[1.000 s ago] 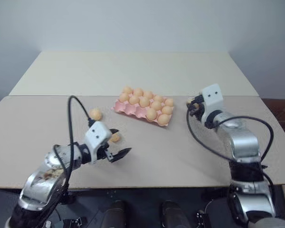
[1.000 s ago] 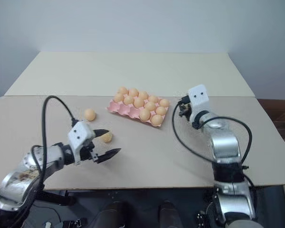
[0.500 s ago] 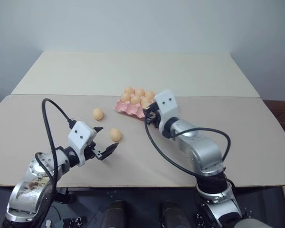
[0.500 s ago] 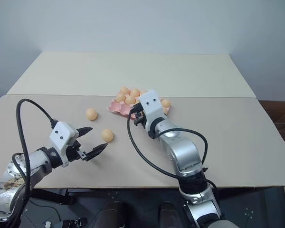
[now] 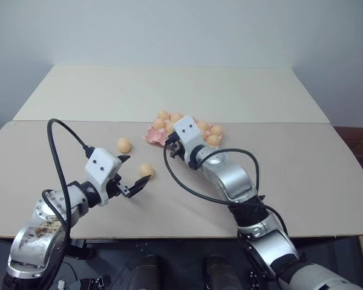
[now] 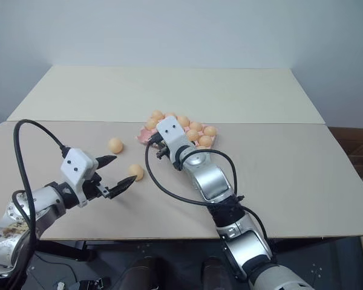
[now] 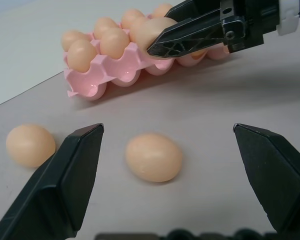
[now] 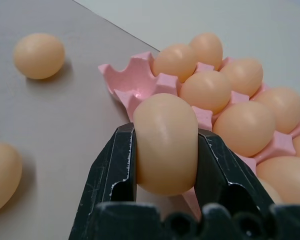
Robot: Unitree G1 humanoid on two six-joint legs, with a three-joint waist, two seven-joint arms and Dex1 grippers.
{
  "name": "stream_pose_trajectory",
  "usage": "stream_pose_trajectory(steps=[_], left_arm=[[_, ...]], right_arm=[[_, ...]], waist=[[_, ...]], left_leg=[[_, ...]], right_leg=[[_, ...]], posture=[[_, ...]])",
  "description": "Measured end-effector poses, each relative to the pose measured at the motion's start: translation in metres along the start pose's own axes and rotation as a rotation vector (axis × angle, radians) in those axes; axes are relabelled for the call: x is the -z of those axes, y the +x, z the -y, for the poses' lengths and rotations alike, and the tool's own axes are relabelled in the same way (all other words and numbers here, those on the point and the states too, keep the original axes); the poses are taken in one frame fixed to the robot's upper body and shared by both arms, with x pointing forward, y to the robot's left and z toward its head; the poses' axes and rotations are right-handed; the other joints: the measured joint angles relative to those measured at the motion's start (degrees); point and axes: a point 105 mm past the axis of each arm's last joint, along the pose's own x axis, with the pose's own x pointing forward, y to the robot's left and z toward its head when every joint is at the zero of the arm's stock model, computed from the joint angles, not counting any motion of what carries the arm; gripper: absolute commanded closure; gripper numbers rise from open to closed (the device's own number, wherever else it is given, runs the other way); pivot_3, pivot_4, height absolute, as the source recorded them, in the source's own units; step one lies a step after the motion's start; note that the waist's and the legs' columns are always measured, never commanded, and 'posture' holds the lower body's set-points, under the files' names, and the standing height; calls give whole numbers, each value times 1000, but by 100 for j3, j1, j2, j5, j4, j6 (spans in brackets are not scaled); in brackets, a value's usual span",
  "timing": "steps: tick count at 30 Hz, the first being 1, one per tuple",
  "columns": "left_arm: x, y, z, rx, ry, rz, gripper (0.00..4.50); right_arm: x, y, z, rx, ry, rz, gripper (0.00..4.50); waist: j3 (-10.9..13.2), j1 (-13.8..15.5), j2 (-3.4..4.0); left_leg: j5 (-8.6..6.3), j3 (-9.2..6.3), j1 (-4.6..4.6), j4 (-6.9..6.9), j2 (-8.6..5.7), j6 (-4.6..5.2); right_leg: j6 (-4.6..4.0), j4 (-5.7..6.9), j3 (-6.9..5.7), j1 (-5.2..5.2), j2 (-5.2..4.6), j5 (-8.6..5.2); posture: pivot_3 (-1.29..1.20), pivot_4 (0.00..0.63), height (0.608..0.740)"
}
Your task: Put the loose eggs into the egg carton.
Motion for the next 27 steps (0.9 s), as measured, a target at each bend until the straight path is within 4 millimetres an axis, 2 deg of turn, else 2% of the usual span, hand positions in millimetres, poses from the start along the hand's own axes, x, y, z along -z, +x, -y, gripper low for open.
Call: stream_pose_trajectory(steps=[10, 11, 18, 22, 25, 27], left_arm=[[-2, 3, 3, 15, 6, 6, 0], [-3, 3, 2, 16, 9, 9, 0], [-4, 4, 3, 20, 10, 11, 0], [-4, 4, 3, 20, 10, 11, 0], [-3, 4, 4, 21, 8, 9, 0], [-2, 3, 5, 22, -3, 10, 0]], right_arm=[[8, 10, 3, 5, -12, -27, 3157], [8, 11, 4, 8, -15, -29, 2436], [3, 13, 6, 31, -15, -14, 111], [-8, 9, 9, 39, 6, 33, 46], [-29, -6, 14, 54, 27, 125, 46], [-36, -18, 19, 68, 35, 173, 46]], waist=[[0, -5, 0], [0, -6, 0], [0, -11, 0], [1, -10, 1], [0, -5, 1], [0, 4, 1]], left_leg=[[0, -1, 0, 0, 1, 0], [0, -1, 0, 0, 0, 0], [0, -3, -1, 0, 0, 0], [0, -5, -2, 0, 1, 0], [0, -11, -5, -1, 1, 0], [0, -11, -6, -1, 1, 0]], right_leg=[[0, 0, 0, 0, 0, 0], [0, 0, 0, -1, 0, 0], [0, 0, 0, -1, -1, 0], [0, 0, 0, -3, -1, 0], [0, 0, 0, -6, -2, 0], [0, -1, 0, -5, -3, 0]], posture=[[0, 150, 740], [0, 150, 740], [0, 150, 740], [0, 150, 740], [0, 150, 740], [0, 150, 740]])
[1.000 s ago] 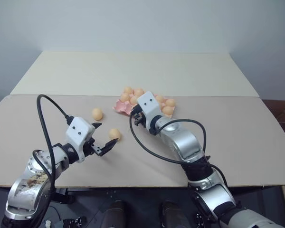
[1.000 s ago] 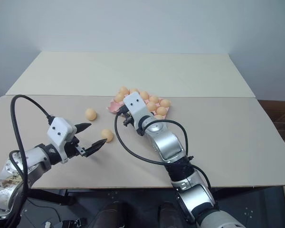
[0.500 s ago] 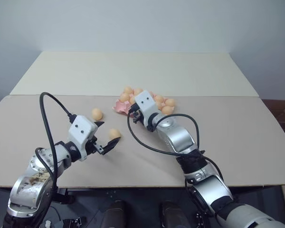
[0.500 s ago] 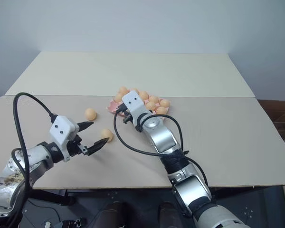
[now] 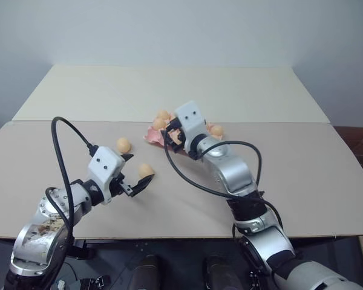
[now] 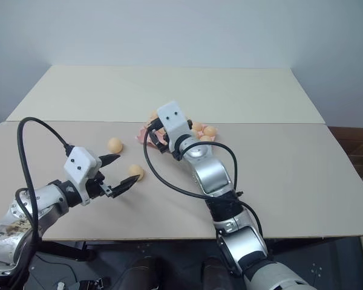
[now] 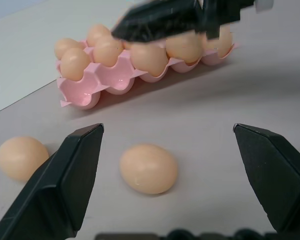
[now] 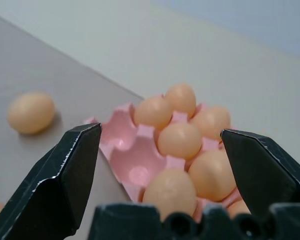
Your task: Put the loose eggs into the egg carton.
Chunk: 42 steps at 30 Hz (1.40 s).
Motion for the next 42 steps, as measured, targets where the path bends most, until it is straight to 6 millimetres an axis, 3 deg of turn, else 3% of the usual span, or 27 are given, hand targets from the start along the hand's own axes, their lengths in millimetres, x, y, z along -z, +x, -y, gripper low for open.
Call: stream_pose_trajectory(steps=[4, 9, 15, 19, 23, 28, 42], left_arm=[[1, -2, 6, 5, -43, 23, 0], [-3, -4, 5, -65, -78, 103, 0], [-8, -6, 2, -111, -78, 159, 0], [-8, -6, 2, -109, -74, 166, 0], [-6, -6, 3, -103, -74, 162, 0], [0, -8, 4, -100, -85, 130, 0], [31, -17, 13, -120, -191, -154, 0]], right_arm=[[-2, -30, 16, 59, 3, 83, 46], [13, -80, 33, 110, 20, 162, 46], [26, -136, 30, 78, 171, 242, 46], [29, -157, 25, 52, 208, 282, 46], [53, -180, 14, -35, 149, 208, 46], [71, -195, 7, -109, 122, 133, 46], [57, -212, -9, -407, 89, 69, 46]], waist=[[0, 31, 0], [0, 27, -1], [0, 13, -2], [0, 17, -2], [1, 34, -3], [2, 21, -5], [7, 49, -15]], left_leg=[[0, 2, 0, 0, -1, 0], [0, 5, 1, -1, -1, 0], [0, 4, 15, 0, 2, 0], [0, 5, 22, -1, 3, 0], [0, 13, 19, 0, 0, 0], [0, 12, 29, -1, 9, 0], [-1, 2, 27, 0, 6, -1]], right_leg=[[1, -4, -4, 4, -4, 0], [1, -5, -2, 6, -2, 0], [1, -5, 0, 18, 2, -1], [2, -9, 2, 24, 2, -3], [3, -20, 1, 27, 0, -5], [3, -20, 4, 29, 5, -9], [2, -24, 3, 33, 2, -11]], posture=[[0, 150, 740], [0, 150, 740], [0, 150, 740], [0, 150, 740], [0, 150, 740], [0, 150, 740], [0, 150, 740]])
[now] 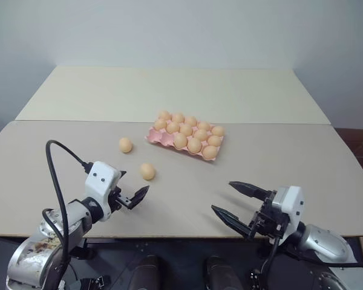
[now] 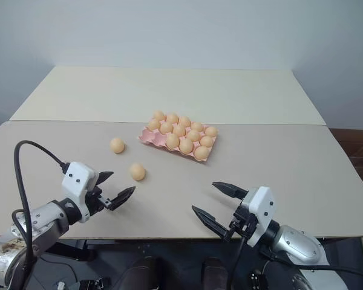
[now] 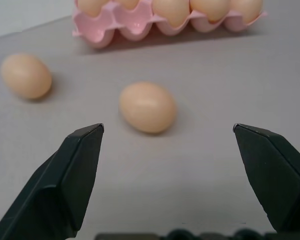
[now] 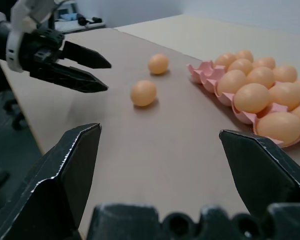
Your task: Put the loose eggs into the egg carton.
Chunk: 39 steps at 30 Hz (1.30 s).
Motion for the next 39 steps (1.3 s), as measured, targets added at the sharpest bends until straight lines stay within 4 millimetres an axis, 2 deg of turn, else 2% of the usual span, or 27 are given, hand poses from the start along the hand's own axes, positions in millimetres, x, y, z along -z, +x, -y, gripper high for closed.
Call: stream_pose_trajectory(steps=[4, 13, 19, 25, 33, 36, 39], left_arm=[[5, 0, -3, -35, -51, -43, 0], [-5, 27, -9, -173, -64, -65, 0], [2, 48, -2, -166, -94, -105, 0], [0, 67, 1, -195, -151, -104, 0], [6, 79, 7, -177, -180, -129, 0], [5, 81, 7, -175, -177, -128, 564], [6, 82, 5, -188, -174, -124, 1510]], right_arm=[[0, -2, -3, -58, -28, -30, 46], [-9, 2, 1, -84, -81, -9, 46], [-11, 5, 1, -107, -96, -1, 46], [-11, 7, 2, -108, -108, 4, 46], [-13, 10, 2, -116, -122, 10, 46], [-14, 11, 0, -124, -121, 13, 0], [-14, 12, 0, -126, -122, 15, 0]], waist=[[0, 10, -1], [0, 78, -14], [1, 109, -15], [0, 120, -16], [0, 121, -17], [0, 121, -17], [0, 121, -17]], left_leg=[[0, 1, 0, 0, -1, 0], [0, 2, 0, 1, -10, 0], [0, 3, -1, 1, -11, 0], [0, 3, -2, 3, -13, 1], [1, 3, -1, 4, -15, 1], [1, 3, -2, 5, -16, 1], [1, 2, -3, 5, -15, 1]], right_leg=[[0, 0, -1, 1, 1, 0], [4, -4, -1, 7, 0, 5], [4, -3, -1, 7, 0, 6], [6, -3, -1, 8, 0, 7], [6, -1, -1, 10, 0, 8], [7, -2, 0, 9, -1, 8], [7, -2, -1, 8, -1, 8]], posture=[[0, 150, 740], [0, 150, 740], [0, 150, 740], [0, 150, 740], [0, 150, 740], [0, 150, 740], [0, 150, 740]])
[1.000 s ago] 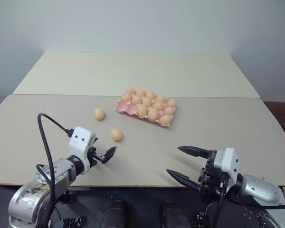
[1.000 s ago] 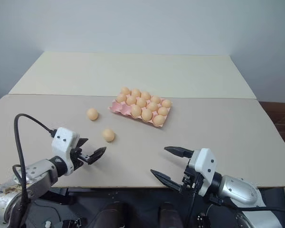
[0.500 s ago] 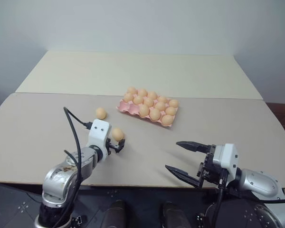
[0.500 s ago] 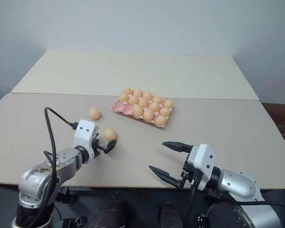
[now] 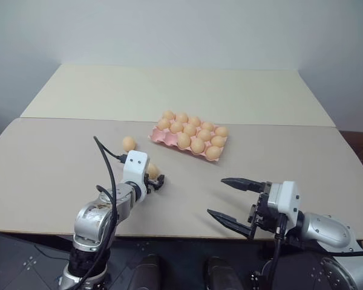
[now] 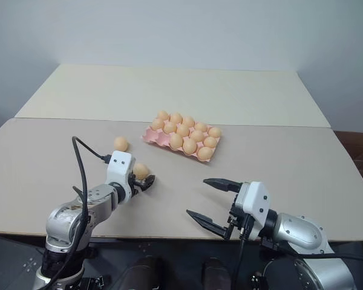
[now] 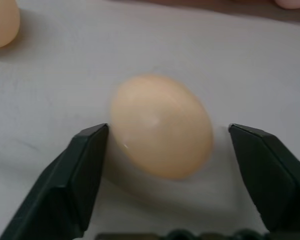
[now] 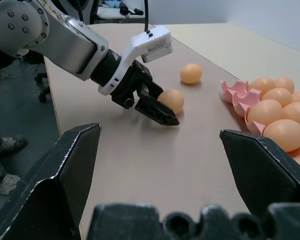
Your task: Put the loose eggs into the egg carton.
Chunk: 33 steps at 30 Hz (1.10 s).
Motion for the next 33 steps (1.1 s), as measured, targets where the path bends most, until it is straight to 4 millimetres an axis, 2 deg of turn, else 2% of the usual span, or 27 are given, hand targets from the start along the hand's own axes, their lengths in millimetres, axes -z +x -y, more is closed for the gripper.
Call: stream_pose_trajectory(steps=[4, 6, 11, 13, 16, 19, 23, 28, 33], left_arm=[[0, 1, -1, -4, 1, 4, 2649], [-1, 0, -2, -7, 1, 13, 2844], [-11, -5, -10, -42, 49, 87, 2957], [-20, -8, -15, -66, 109, 135, 2959], [-46, -9, -15, -78, 192, 237, 2959], [-71, -4, -12, -54, 213, 317, 2961], [-80, 11, -11, -24, 207, 339, 2962], [-82, 28, -12, 2, 199, 318, 2972], [-95, 42, -6, 52, 201, 339, 2984]], right_arm=[[-1, 0, 1, 3, -3, 2, 0], [-1, 1, 1, 5, -6, 4, 0], [-5, 2, 4, 14, -22, 13, 0], [-7, 4, 7, 22, -34, 19, 0], [-13, 10, 17, 78, -54, 34, 0], [-16, 21, 33, 174, -63, 13, 0], [-15, 39, 47, 237, -47, -112, 0], [-28, 51, 39, 182, -31, -140, 0], [-35, 53, 32, 146, -40, -138, 0]], waist=[[0, 0, 0], [0, 0, 0], [0, -5, 0], [0, -1, 0], [0, 11, 0], [-1, 5, 0], [0, -21, 0], [0, 4, -1], [0, 2, -1]], left_leg=[[0, 0, 1, 0, -1, 0], [0, 0, 1, 0, 0, 0], [0, 0, 0, 0, 0, 0], [0, 1, 3, 0, 0, 0], [1, 3, 2, 1, -2, -1], [1, 5, 1, 2, -4, -1], [2, 1, -15, 2, -3, 0], [2, -4, -25, 4, -8, 0], [2, -2, -26, 13, -10, 0]], right_leg=[[0, 1, 0, 2, -1, 1], [0, 1, 0, 1, 0, 1], [0, 1, 1, 0, -1, 1], [-1, 3, 0, 1, 0, 1], [-1, 2, -1, 3, -2, 4], [1, 1, 1, 2, -3, 5], [0, 11, 0, -15, -1, 6], [2, 9, -10, -15, -6, 6], [12, 5, -11, -10, -9, 13]], posture=[[0, 150, 740], [0, 150, 740], [0, 150, 740], [0, 150, 740], [0, 150, 740], [0, 150, 740], [0, 150, 740], [0, 150, 740], [0, 150, 740]])
